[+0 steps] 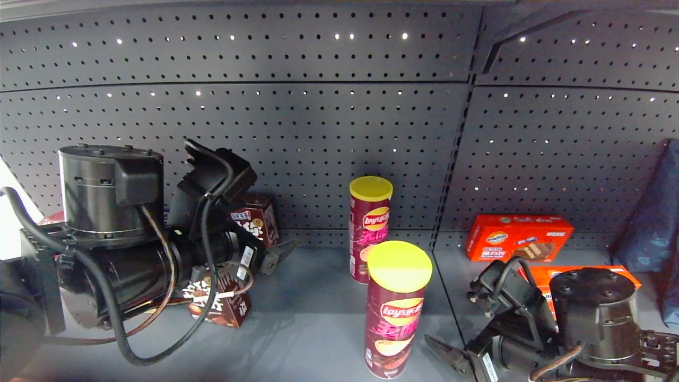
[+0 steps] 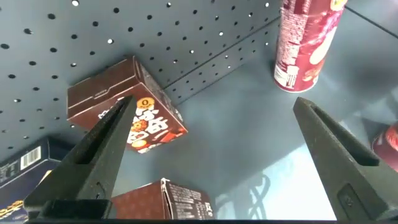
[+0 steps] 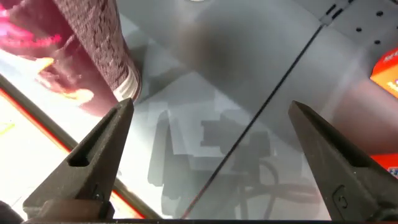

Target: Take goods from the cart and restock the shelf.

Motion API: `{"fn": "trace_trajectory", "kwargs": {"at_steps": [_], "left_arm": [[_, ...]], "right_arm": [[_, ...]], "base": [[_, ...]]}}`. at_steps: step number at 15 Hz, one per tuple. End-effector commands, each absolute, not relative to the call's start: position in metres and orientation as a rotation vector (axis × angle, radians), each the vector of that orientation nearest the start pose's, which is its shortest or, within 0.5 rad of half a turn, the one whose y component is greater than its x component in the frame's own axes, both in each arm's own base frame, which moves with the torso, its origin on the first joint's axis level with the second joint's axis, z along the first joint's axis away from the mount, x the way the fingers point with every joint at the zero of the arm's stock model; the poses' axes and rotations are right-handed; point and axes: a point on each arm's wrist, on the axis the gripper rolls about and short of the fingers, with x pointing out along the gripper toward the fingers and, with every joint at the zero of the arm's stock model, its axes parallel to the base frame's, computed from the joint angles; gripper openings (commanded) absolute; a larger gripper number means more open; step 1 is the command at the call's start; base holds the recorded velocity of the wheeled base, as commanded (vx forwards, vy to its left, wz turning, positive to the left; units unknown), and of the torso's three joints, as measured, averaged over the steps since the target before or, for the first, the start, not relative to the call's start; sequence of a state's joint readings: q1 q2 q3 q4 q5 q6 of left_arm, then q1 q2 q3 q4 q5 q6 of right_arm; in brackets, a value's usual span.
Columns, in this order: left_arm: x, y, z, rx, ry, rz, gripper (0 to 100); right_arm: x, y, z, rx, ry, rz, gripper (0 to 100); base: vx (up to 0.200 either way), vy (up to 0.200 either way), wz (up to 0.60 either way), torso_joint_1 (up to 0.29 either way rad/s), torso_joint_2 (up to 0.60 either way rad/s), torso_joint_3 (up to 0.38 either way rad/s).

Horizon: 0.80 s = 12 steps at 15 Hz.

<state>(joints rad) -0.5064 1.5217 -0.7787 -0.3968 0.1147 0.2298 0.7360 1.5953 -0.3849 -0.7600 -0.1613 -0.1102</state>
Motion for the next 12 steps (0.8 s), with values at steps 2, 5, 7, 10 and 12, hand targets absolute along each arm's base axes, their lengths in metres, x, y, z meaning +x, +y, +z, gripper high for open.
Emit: {"fn": "trace_trajectory", "kwargs": {"at_steps": [2,5,7,10,12], "left_arm": [[0.230,-0.124,0.203,0.331,0.284,-0.423,100],[0.229,-0.124,0.202,0.331,0.285,-0.424,100],[0.230,-0.124,0.202,0.332,0.287,-0.425,100],[0.230,-0.124,0.202,0.332,0.288,-0.425,100],[0.229,-0.125,0.201,0.333,0.289,-0.426,100]], "right_arm": [[0.179,0.163,0.115,-0.312,0.389,0.602,100],[0.178,0.166,0.113,-0.319,0.395,0.617,100],[0.178,0.170,0.112,-0.321,0.394,0.628,100],[0.179,0.174,0.111,-0.325,0.395,0.638,100],[0.180,0.176,0.112,-0.324,0.392,0.640,100]], "base": [[0.000,0.000,0.00,0.000,0.00,0.000],[0.000,0.000,0.00,0.000,0.00,0.000],[0.000,0.000,0.00,0.000,0.00,0.000],[0.000,0.000,0.00,0.000,0.00,0.000],[0.000,0.000,0.00,0.000,0.00,0.000]]}}
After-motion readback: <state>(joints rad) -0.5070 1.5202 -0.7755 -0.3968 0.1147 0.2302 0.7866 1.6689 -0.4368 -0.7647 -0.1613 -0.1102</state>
